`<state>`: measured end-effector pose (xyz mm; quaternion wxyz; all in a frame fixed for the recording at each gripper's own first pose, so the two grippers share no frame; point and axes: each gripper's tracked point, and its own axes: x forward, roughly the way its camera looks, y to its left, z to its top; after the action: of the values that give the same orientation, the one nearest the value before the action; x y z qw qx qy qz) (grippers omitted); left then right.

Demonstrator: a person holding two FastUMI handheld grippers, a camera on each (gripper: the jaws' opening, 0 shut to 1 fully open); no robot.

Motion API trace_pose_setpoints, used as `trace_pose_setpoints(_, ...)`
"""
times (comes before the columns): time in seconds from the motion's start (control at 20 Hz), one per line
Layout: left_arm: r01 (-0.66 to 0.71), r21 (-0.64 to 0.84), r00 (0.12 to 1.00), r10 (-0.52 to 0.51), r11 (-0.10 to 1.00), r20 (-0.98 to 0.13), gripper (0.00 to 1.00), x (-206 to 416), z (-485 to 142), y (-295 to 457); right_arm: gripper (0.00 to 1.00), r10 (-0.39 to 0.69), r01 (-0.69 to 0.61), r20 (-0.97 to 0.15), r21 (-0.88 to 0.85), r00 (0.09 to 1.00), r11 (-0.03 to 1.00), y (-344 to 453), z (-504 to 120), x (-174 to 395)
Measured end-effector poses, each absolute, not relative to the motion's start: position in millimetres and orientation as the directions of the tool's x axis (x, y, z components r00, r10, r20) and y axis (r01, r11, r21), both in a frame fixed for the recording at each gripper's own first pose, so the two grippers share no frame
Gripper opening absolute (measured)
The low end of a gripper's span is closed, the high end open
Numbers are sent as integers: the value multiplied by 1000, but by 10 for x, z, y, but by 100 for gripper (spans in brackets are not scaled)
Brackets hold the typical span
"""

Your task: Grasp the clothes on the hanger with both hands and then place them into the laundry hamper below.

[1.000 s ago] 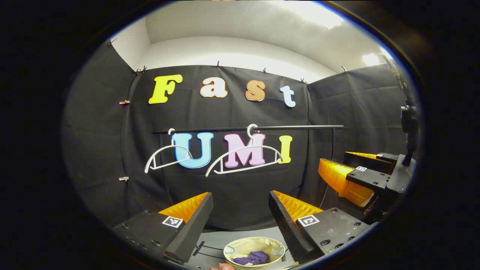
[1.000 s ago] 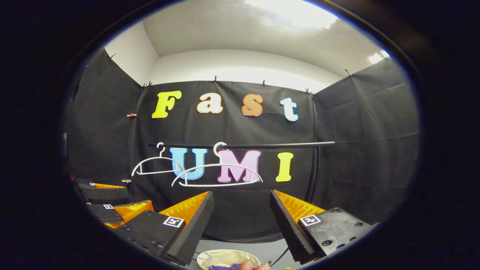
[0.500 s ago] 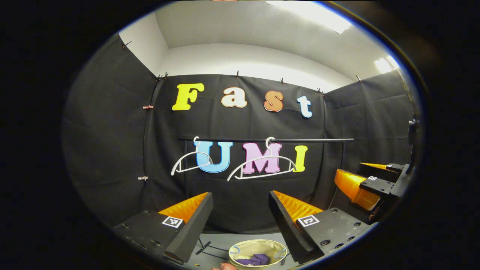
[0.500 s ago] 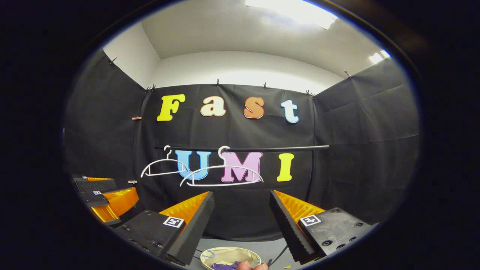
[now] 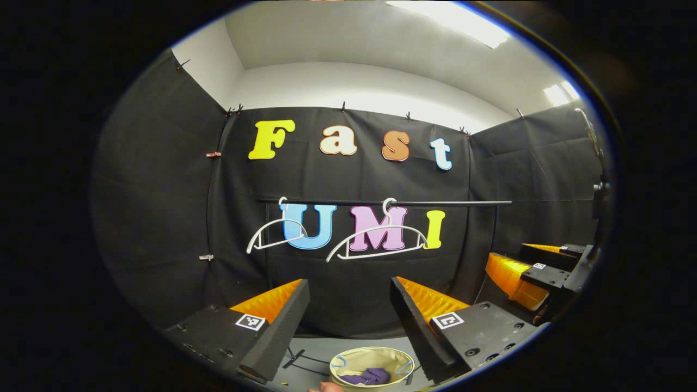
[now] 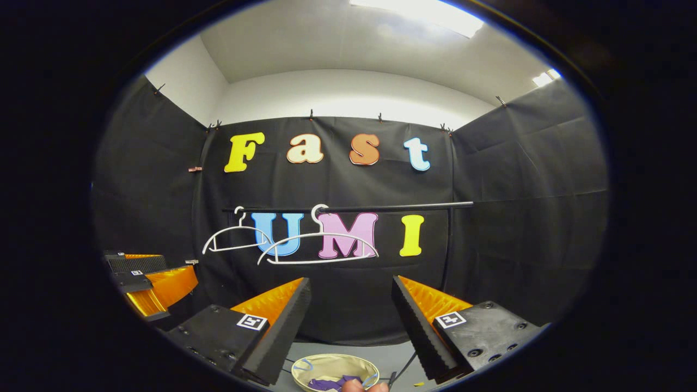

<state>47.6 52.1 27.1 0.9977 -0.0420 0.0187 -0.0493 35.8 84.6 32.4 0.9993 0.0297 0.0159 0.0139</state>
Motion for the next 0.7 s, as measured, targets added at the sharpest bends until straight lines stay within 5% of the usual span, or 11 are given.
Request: trace_pose_setpoints(0.7,118,-72,992,-120,990,-25,95,637,257,486,92,6,-6,-11,75,1000,997,805,324,502)
